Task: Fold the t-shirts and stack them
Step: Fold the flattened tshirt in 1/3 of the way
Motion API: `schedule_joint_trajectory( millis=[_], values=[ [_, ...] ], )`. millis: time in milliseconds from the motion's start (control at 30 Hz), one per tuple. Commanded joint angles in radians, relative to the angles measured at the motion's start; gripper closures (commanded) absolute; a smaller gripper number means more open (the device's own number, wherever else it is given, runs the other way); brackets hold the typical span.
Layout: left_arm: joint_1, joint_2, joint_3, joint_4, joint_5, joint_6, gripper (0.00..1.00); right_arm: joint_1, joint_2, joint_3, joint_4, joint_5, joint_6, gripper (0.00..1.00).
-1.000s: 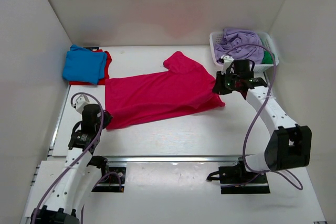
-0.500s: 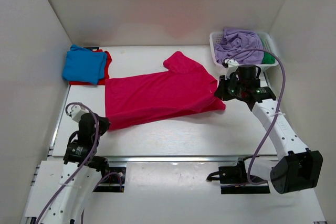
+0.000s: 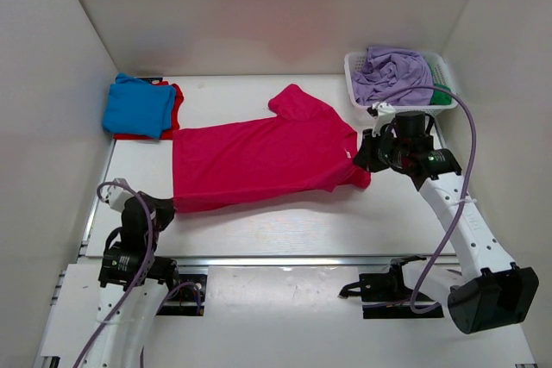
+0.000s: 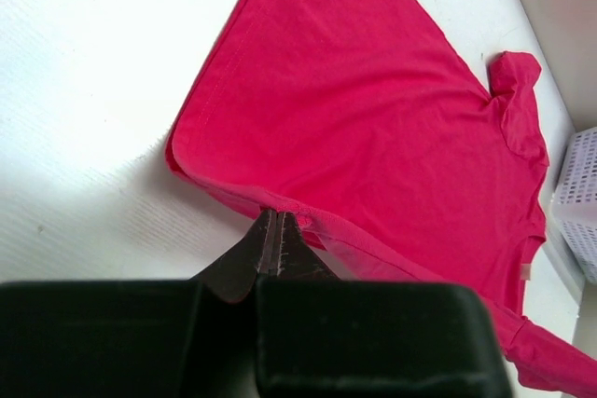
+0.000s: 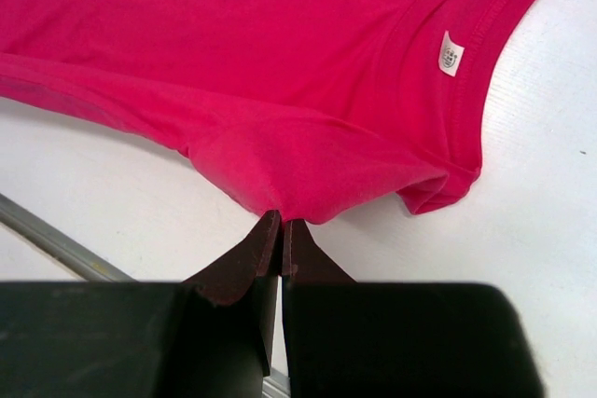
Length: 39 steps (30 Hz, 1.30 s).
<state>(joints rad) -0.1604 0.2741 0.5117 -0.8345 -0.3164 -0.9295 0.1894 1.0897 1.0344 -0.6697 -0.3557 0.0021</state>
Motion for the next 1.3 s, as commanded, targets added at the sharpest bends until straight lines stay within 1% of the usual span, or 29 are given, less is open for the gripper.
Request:
schedule_joint_trajectory(
  millis=[0,67,133,267,433,500,633,700,733,867,1000,1267],
  values=[
    [0.016,-0.041,0.028,-0.063,0.022,-0.029,1.0,0.01,-0.06,0.016,-0.021,-0.017,0.022,1.0],
    [0.006,-0.053,0.034,-0.087,0.034,-0.052,1.0,-0.008,-0.088,0.01,-0.045,-0.037,0.019,0.99],
    [-0.004,-0.062,0.036,-0.101,0.014,-0.068,1.0,-0.027,-0.097,0.018,-0.056,-0.058,0.009,1.0],
    [-0.005,-0.076,0.036,-0.118,0.008,-0.088,1.0,-0.027,-0.12,0.024,-0.068,-0.072,0.01,1.0],
    [-0.002,-0.082,0.011,-0.095,-0.009,-0.104,1.0,-0.038,-0.096,0.046,-0.065,-0.092,0.007,1.0],
    [0.001,-0.073,0.004,-0.072,-0.009,-0.108,1.0,-0.036,-0.077,0.056,-0.068,-0.091,-0.033,1.0],
    [0.002,-0.039,-0.005,-0.026,-0.046,-0.101,1.0,-0.044,-0.008,0.095,-0.065,-0.1,-0.062,0.99],
    [0.013,-0.026,-0.021,-0.003,-0.044,-0.109,1.0,-0.054,0.031,0.111,-0.059,-0.112,-0.077,1.0],
    [0.028,-0.007,-0.047,0.032,-0.036,-0.12,1.0,-0.056,0.077,0.142,-0.054,-0.112,-0.091,1.0],
    [0.039,0.0,-0.087,0.048,-0.017,-0.13,1.0,-0.053,0.142,0.161,-0.039,-0.117,-0.103,1.0],
    [0.05,-0.009,-0.127,0.081,-0.042,-0.14,1.0,-0.053,0.212,0.176,-0.013,-0.117,-0.114,1.0],
    [0.07,0.02,-0.174,0.192,-0.058,-0.131,1.0,-0.038,0.346,0.227,0.03,-0.1,-0.135,1.0]
  ],
)
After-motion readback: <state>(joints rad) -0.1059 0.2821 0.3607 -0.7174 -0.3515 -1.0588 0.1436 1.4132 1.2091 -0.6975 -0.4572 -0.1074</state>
